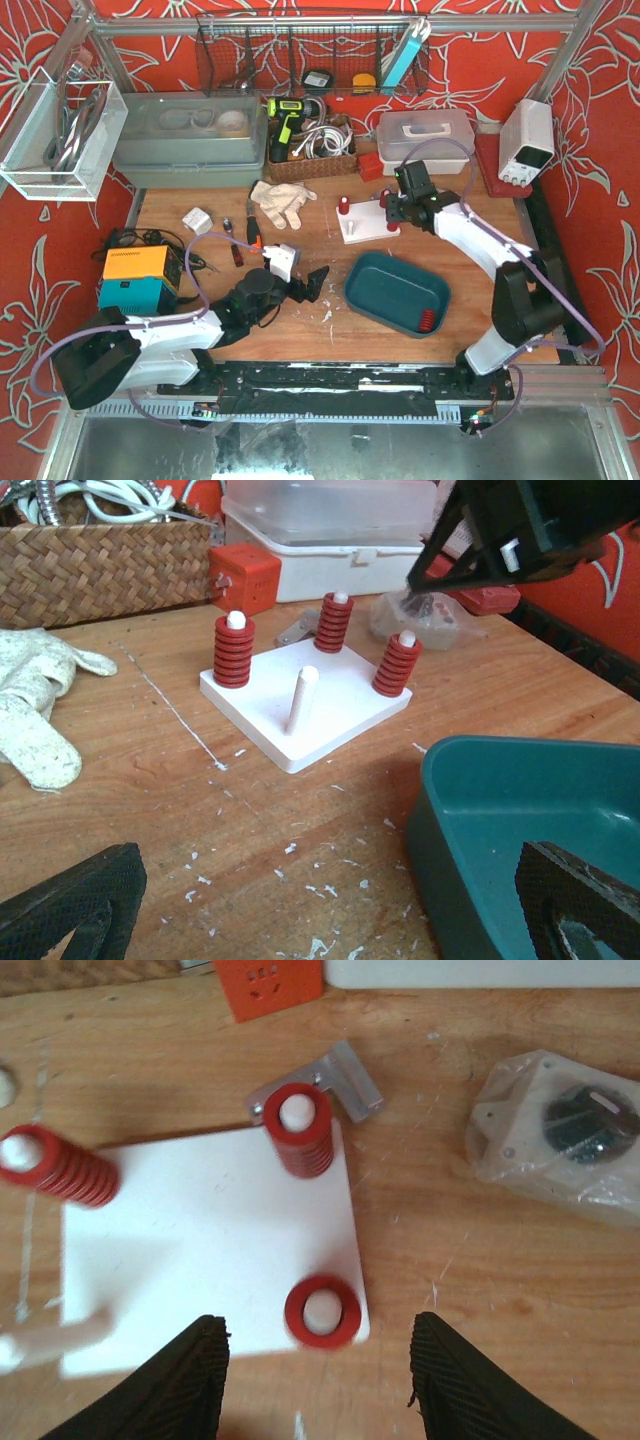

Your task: Install the large spring

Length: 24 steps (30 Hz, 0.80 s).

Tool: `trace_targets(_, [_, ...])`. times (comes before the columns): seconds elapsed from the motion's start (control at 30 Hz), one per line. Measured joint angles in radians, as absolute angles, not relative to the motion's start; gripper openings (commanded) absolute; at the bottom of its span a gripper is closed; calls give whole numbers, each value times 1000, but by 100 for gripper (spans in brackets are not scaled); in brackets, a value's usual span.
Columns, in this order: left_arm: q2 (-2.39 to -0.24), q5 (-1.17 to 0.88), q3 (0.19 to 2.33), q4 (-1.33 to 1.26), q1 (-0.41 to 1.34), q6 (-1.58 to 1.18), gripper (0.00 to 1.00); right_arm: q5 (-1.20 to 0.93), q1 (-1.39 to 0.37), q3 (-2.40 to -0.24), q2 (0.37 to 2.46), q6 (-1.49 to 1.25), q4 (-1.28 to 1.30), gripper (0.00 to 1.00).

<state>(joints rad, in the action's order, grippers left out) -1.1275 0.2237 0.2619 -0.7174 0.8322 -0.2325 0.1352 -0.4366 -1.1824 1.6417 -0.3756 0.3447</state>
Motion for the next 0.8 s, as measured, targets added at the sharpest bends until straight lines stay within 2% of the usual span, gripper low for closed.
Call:
trace_targets(0.2, [-1135,213,262,-717,832,-232,100,41,-437,-1168,1453,-334,516,54])
trace_targets(0.43, [-1135,174,261,-723,832,-205,100,-92,-439,-992,1249,-320,701,55])
trace_targets(0.63, [-1155,147,163,-881,832,-190,100,-294,-451,-835,1201,-366,773,56])
trace_targets(0.8, [-1207,146,144,-920,832,-179,100,-292,-474,-809,1203,-443,849,60])
